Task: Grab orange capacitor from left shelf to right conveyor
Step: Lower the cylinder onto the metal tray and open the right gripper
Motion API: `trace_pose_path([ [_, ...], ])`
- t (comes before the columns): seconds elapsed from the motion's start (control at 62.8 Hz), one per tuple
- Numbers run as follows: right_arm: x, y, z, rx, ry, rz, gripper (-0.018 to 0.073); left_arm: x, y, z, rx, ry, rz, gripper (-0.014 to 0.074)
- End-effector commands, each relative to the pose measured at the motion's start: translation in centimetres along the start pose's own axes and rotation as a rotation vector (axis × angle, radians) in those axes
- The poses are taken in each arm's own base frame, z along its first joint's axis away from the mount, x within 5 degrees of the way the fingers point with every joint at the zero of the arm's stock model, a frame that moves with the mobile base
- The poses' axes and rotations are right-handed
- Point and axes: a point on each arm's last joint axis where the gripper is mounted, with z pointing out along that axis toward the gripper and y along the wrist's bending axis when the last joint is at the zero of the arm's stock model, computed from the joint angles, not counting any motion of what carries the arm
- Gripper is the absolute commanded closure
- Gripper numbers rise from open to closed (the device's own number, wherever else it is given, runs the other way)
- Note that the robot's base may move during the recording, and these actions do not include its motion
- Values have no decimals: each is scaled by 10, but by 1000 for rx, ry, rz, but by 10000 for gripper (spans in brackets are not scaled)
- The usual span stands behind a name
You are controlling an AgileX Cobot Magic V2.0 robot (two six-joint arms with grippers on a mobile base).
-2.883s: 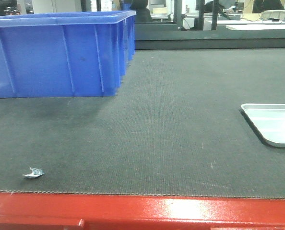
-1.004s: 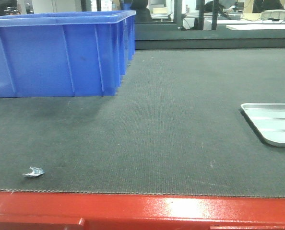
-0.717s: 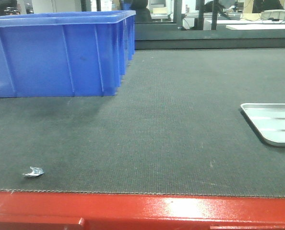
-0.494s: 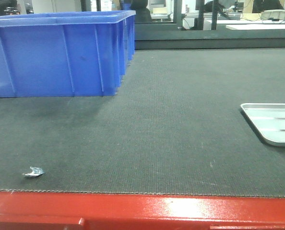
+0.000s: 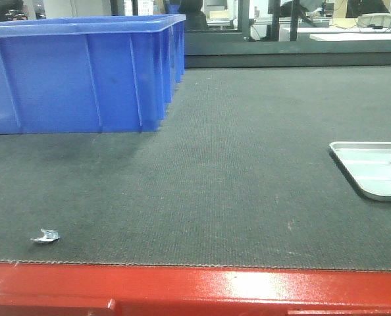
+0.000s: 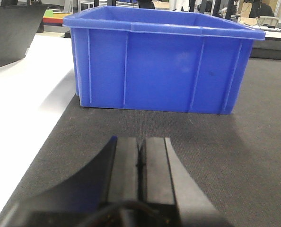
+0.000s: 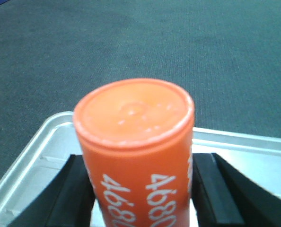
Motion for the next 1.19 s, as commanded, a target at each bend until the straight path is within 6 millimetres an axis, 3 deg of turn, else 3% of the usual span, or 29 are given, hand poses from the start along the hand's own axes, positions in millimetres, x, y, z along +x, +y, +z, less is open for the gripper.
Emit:
trace_pose_path([
  [0.0,-18,-1,0,-2,-131,-21,282,-11,-1,-2,11,-113,0,701],
  [0.159,-17,-1,0,-2,-129,-21,19,-11,-1,-2,11,-113,0,701],
  [0.239,-17,-1,0,-1,-124,-21,-59,-11,-1,-2,11,-113,0,701],
  [0.446,-18,-1,-2,3,-112,-25,-50,-11,-1,-2,11,-113,0,701],
  [0.701,-43,2,-22,22,-145,-67,-50,-11,-1,-2,11,-113,0,701],
  [1.02,-93,15,-77,-9,-364,-15,-44,-11,-1,-2,11,-113,0,701],
  [1.179,-103,20,-105,14,-389,22,111,-11,-1,-2,11,-113,0,701],
])
